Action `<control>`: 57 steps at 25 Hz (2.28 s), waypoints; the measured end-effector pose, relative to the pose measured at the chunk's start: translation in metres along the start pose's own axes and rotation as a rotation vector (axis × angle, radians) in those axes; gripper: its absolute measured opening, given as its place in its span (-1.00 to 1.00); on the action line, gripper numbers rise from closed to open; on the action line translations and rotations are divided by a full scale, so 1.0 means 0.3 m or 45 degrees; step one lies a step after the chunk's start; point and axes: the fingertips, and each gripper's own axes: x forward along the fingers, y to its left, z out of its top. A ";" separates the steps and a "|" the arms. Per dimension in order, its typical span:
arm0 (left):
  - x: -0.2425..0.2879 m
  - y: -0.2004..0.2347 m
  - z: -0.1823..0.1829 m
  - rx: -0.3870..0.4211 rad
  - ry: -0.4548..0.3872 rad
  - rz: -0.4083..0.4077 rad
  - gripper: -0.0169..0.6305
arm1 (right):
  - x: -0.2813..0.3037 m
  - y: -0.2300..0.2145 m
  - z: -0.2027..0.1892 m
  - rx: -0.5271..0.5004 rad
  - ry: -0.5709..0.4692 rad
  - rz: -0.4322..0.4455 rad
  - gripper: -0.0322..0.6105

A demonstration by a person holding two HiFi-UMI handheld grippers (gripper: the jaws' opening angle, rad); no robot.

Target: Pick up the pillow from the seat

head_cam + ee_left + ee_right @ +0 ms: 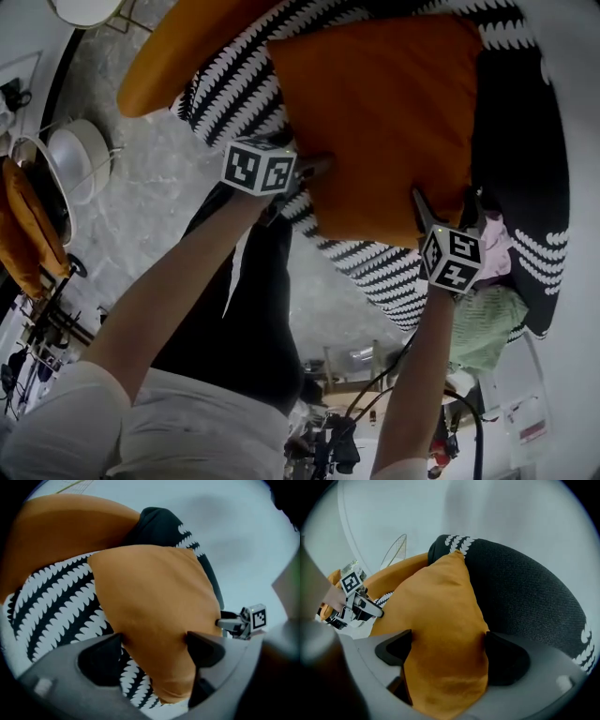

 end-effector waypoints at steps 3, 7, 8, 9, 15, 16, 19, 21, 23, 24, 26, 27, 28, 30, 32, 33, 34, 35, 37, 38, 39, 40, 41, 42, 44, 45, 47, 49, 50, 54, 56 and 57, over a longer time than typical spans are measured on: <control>0.042 0.005 0.003 0.024 0.024 -0.008 0.38 | 0.035 -0.014 -0.018 -0.013 0.050 -0.023 0.66; 0.053 -0.011 0.015 0.058 0.029 -0.031 0.26 | 0.066 -0.016 -0.031 -0.001 0.118 -0.011 0.49; 0.046 -0.018 0.017 0.070 0.022 -0.039 0.20 | 0.065 -0.010 -0.030 0.001 0.131 -0.002 0.43; 0.038 -0.025 0.019 0.081 0.014 -0.048 0.14 | 0.062 -0.003 -0.029 0.003 0.141 0.004 0.37; 0.020 -0.044 0.046 0.155 -0.009 -0.072 -0.23 | 0.055 0.041 -0.016 -0.020 0.145 -0.001 0.04; 0.023 -0.042 0.043 0.167 -0.004 -0.077 -0.30 | 0.059 0.053 -0.021 -0.019 0.142 0.007 -0.05; 0.021 -0.048 0.036 0.207 0.004 -0.091 -0.46 | 0.059 0.083 -0.032 0.001 0.129 0.047 -0.28; 0.005 -0.068 0.038 0.236 0.002 -0.100 -0.54 | 0.039 0.092 -0.025 0.026 0.116 0.067 -0.37; -0.016 -0.085 0.040 0.264 -0.001 -0.107 -0.60 | 0.017 0.100 -0.014 0.056 0.103 0.079 -0.41; -0.027 -0.086 0.039 0.274 0.000 -0.107 -0.62 | 0.009 0.108 -0.011 0.069 0.099 0.083 -0.42; -0.054 -0.085 0.034 0.292 0.007 -0.104 -0.64 | -0.009 0.129 -0.008 0.084 0.096 0.090 -0.45; -0.068 -0.089 0.032 0.305 0.010 -0.101 -0.66 | -0.021 0.139 -0.006 0.086 0.096 0.093 -0.48; -0.083 -0.096 0.031 0.320 0.011 -0.097 -0.68 | -0.035 0.147 -0.005 0.086 0.096 0.096 -0.49; -0.118 -0.108 0.031 0.340 0.006 -0.089 -0.70 | -0.065 0.169 -0.001 0.088 0.093 0.106 -0.52; -0.166 -0.115 0.036 0.350 -0.002 -0.085 -0.71 | -0.097 0.202 0.007 0.102 0.083 0.118 -0.54; -0.194 -0.120 0.042 0.357 -0.007 -0.085 -0.72 | -0.115 0.219 0.013 0.114 0.076 0.123 -0.55; -0.222 -0.127 0.049 0.370 -0.011 -0.084 -0.73 | -0.134 0.235 0.019 0.129 0.068 0.127 -0.55; -0.249 -0.137 0.057 0.385 -0.014 -0.083 -0.73 | -0.154 0.248 0.026 0.147 0.058 0.130 -0.56; -0.298 -0.162 0.076 0.422 -0.021 -0.080 -0.74 | -0.194 0.268 0.040 0.184 0.036 0.132 -0.57; -0.323 -0.177 0.086 0.441 -0.024 -0.080 -0.74 | -0.217 0.277 0.048 0.201 0.024 0.132 -0.58; -0.352 -0.194 0.096 0.458 -0.028 -0.079 -0.76 | -0.244 0.288 0.058 0.219 0.012 0.131 -0.58; -0.385 -0.211 0.107 0.472 -0.031 -0.077 -0.76 | -0.274 0.302 0.069 0.241 0.003 0.131 -0.58; -0.421 -0.230 0.118 0.484 -0.033 -0.076 -0.76 | -0.308 0.319 0.080 0.264 -0.006 0.130 -0.59; -0.458 -0.251 0.131 0.496 -0.036 -0.075 -0.77 | -0.344 0.335 0.093 0.286 -0.015 0.128 -0.59; -0.526 -0.299 0.166 0.526 -0.049 -0.079 -0.78 | -0.415 0.356 0.126 0.322 -0.039 0.116 -0.60; -0.557 -0.327 0.188 0.546 -0.057 -0.084 -0.79 | -0.450 0.361 0.145 0.338 -0.053 0.107 -0.60; -0.622 -0.386 0.230 0.591 -0.066 -0.095 -0.80 | -0.523 0.370 0.185 0.370 -0.079 0.093 -0.60; -0.695 -0.446 0.268 0.635 -0.076 -0.106 -0.80 | -0.598 0.386 0.224 0.400 -0.104 0.084 -0.60; -0.734 -0.475 0.285 0.653 -0.082 -0.112 -0.80 | -0.637 0.398 0.242 0.416 -0.116 0.082 -0.61; -0.888 -0.591 0.346 0.719 -0.107 -0.145 -0.80 | -0.794 0.441 0.311 0.472 -0.178 0.066 -0.61; -0.955 -0.648 0.364 0.758 -0.108 -0.166 -0.80 | -0.872 0.460 0.337 0.493 -0.208 0.053 -0.61; -0.988 -0.674 0.371 0.779 -0.107 -0.176 -0.80 | -0.910 0.471 0.349 0.505 -0.222 0.047 -0.61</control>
